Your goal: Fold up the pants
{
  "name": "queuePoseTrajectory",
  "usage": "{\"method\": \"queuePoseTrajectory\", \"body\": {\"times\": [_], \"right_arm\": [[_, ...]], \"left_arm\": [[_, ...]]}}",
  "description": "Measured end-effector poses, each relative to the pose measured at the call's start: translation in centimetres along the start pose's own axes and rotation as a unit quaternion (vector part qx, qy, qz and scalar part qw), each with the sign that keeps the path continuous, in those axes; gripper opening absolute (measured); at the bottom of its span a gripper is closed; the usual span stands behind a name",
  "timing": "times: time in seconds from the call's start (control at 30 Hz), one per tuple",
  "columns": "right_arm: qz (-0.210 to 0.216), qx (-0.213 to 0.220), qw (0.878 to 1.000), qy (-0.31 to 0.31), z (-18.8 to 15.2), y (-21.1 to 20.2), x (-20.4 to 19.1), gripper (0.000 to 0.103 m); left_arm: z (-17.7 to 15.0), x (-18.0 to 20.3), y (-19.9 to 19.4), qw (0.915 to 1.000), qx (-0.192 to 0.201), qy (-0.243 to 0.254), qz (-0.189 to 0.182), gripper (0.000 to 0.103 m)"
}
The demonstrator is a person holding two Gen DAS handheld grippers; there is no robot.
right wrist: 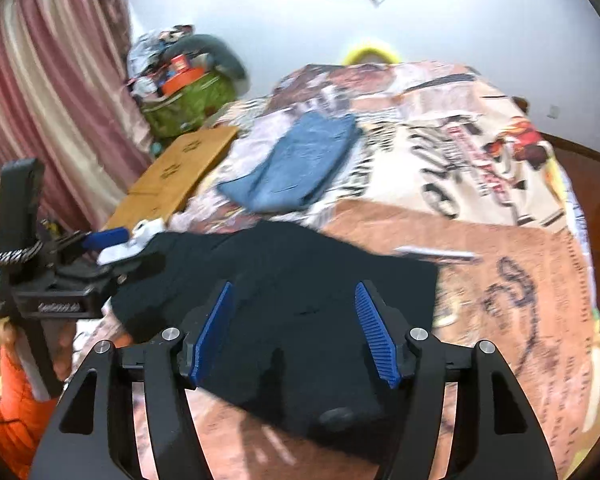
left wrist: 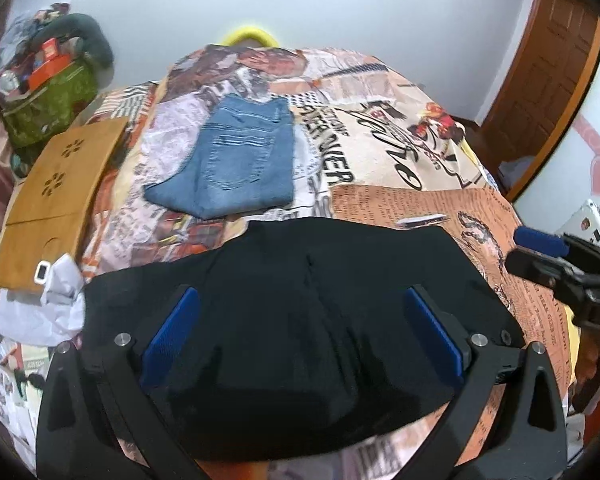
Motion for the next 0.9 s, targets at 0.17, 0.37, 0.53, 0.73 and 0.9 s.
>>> {"method": "queuePoseTrajectory", "body": {"times": [0.17, 0.37, 0.53, 0.73, 0.9], "right_arm": [[-0.015, -0.027, 0.999, 0.013, 0.0, 2.2, 3.2, 0.060], [-0.010, -0.066, 0.998, 0.007, -0.8, 5.6, 4.9, 0.060], [0.012, -0.111, 0.994, 0.003, -2.1, 8.3, 5.1, 0.060], [0.006, -0.138, 0.990, -0.019, -3.9, 9.3, 5.0, 0.060], [-0.011, -0.135, 0.991, -0.016, -4.8, 8.0, 5.4, 0.066]], "left_arm": [[0.8, 2.0, 3.7, 0.9989, -0.041, 0.021, -0.006, 0.103], [0.9, 2.8, 8.8, 0.9941, -0.098, 0.044, 0.016, 0.103], [-0.5, 2.7, 11.8, 0.9868, -0.136, 0.076, 0.045, 0.103], [-1.1, 2.2, 12.3, 0.9875, -0.138, 0.071, 0.029, 0.103], [-1.4, 1.9, 11.6, 0.9873, -0.136, 0.072, 0.040, 0.103]]}}
Point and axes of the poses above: each gripper's, at about its wrist camera, not at the fingertips, and y roughly the way its jaws point, x to its right, z to its top, the point moved 10 cm from there along y, roughly the way its jaws point, and after that the axes turned 5 degrees about -x, right-handed, at the moved point
